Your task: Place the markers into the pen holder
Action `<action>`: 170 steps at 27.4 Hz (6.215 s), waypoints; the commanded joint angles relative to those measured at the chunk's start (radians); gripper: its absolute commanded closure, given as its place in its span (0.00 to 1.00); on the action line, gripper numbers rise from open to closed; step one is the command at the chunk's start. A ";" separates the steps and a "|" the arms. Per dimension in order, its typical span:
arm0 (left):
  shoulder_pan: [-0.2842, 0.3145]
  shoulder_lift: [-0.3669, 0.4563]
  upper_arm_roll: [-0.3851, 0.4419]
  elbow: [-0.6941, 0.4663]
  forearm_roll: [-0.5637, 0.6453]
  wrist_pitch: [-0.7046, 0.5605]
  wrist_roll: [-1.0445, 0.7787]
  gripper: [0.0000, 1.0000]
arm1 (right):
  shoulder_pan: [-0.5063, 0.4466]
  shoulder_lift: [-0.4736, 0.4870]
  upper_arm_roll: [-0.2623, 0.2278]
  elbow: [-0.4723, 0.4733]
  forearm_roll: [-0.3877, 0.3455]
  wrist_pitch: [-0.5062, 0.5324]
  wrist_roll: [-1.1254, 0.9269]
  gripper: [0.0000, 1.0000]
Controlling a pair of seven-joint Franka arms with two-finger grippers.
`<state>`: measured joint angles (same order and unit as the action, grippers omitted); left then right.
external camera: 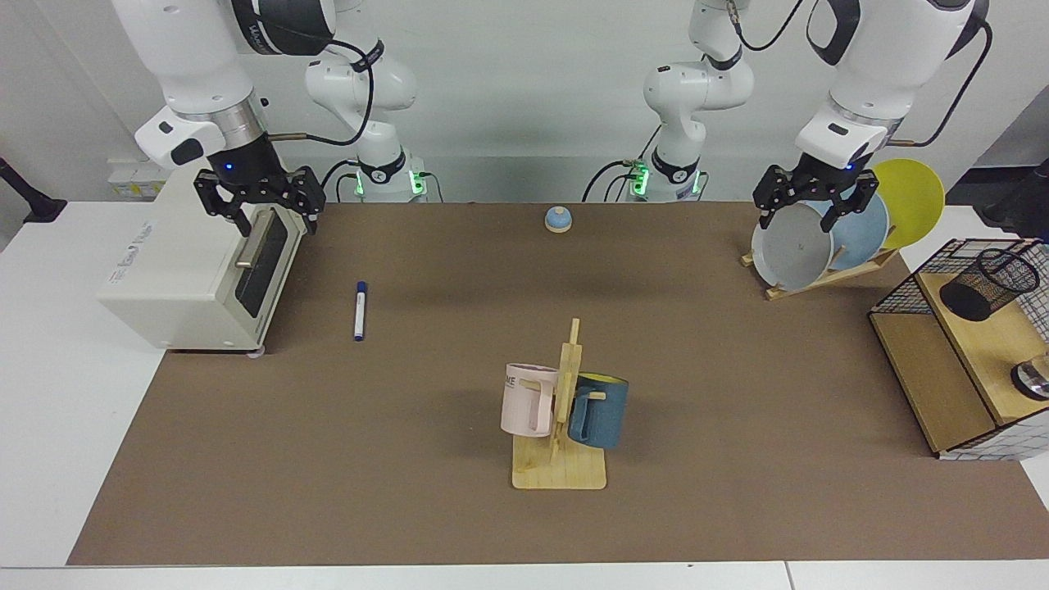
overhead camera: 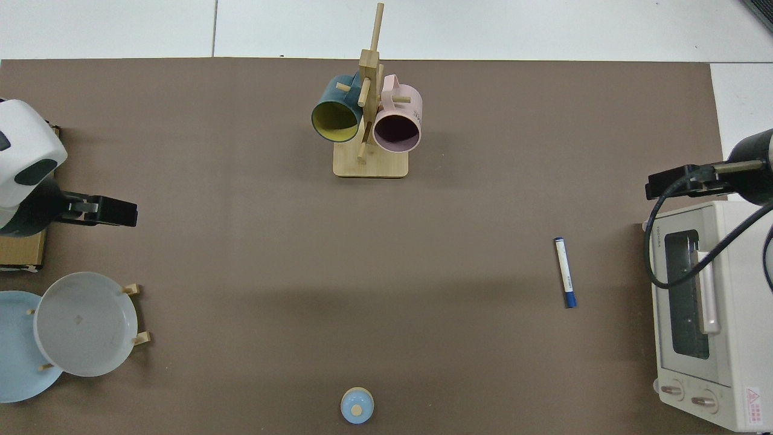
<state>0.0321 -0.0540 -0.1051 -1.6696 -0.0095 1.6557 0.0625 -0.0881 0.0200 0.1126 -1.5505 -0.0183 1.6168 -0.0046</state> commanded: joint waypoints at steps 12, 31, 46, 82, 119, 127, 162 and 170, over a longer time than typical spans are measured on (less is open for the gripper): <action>-0.014 -0.003 0.011 -0.010 -0.024 0.018 0.025 0.00 | -0.018 -0.028 0.010 -0.037 0.021 0.026 -0.026 0.00; -0.023 -0.004 0.005 -0.009 -0.023 -0.004 0.025 0.00 | -0.006 -0.025 0.016 -0.178 0.032 0.155 -0.018 0.00; -0.024 -0.012 0.005 -0.015 -0.023 -0.013 0.028 0.00 | 0.011 0.050 0.016 -0.451 0.031 0.420 -0.015 0.00; -0.021 -0.020 0.005 -0.032 -0.023 -0.010 0.029 0.00 | 0.010 0.170 0.013 -0.671 -0.088 0.710 0.017 0.52; -0.027 -0.010 -0.024 0.008 -0.009 0.007 0.282 0.00 | 0.149 0.124 0.025 -0.310 0.124 0.321 0.537 1.00; -0.055 -0.015 -0.038 0.004 -0.014 0.007 0.474 0.00 | 0.246 0.107 0.033 -0.247 0.173 0.265 0.797 1.00; -0.155 -0.084 -0.071 -0.160 -0.277 0.157 0.993 0.03 | 0.449 0.106 0.036 -0.178 0.327 0.443 1.681 1.00; -0.228 -0.087 -0.071 -0.223 -0.313 0.251 1.011 0.03 | 0.450 0.110 0.038 -0.180 0.348 0.453 1.698 1.00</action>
<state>-0.1430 -0.0996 -0.1951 -1.8136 -0.2827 1.8376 1.0462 0.3591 0.1170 0.1511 -1.7438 0.2957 2.0536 1.6562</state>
